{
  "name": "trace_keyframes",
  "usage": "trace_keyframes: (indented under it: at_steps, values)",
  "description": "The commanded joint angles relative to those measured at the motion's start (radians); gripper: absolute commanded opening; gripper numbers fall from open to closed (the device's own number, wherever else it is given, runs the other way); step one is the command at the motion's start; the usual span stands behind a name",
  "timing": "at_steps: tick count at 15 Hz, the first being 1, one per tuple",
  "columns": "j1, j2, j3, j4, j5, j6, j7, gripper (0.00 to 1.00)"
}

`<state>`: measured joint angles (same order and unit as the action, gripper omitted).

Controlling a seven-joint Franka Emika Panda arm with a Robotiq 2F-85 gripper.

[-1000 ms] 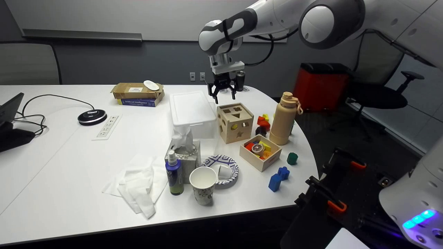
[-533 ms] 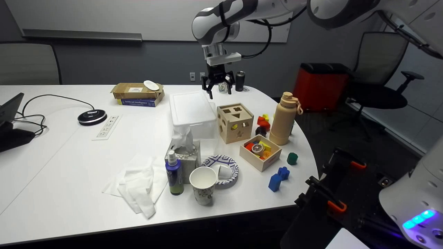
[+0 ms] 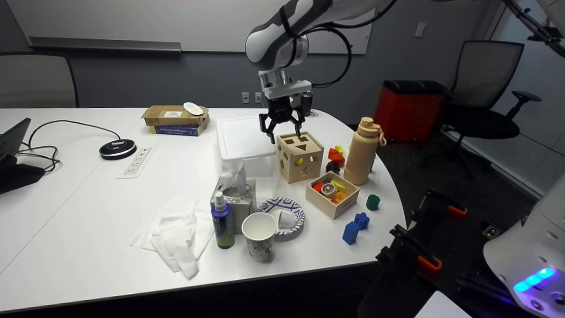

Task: Close the lid on the box, then pick up the yellow and blue objects and put them in the box

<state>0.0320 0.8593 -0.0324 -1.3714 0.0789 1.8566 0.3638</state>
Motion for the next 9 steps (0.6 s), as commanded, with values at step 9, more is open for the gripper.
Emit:
trace_keyframes:
  at_steps: [9]
  values:
    - [0.014, -0.029, -0.011, -0.084, 0.016, 0.049, 0.007, 1.0]
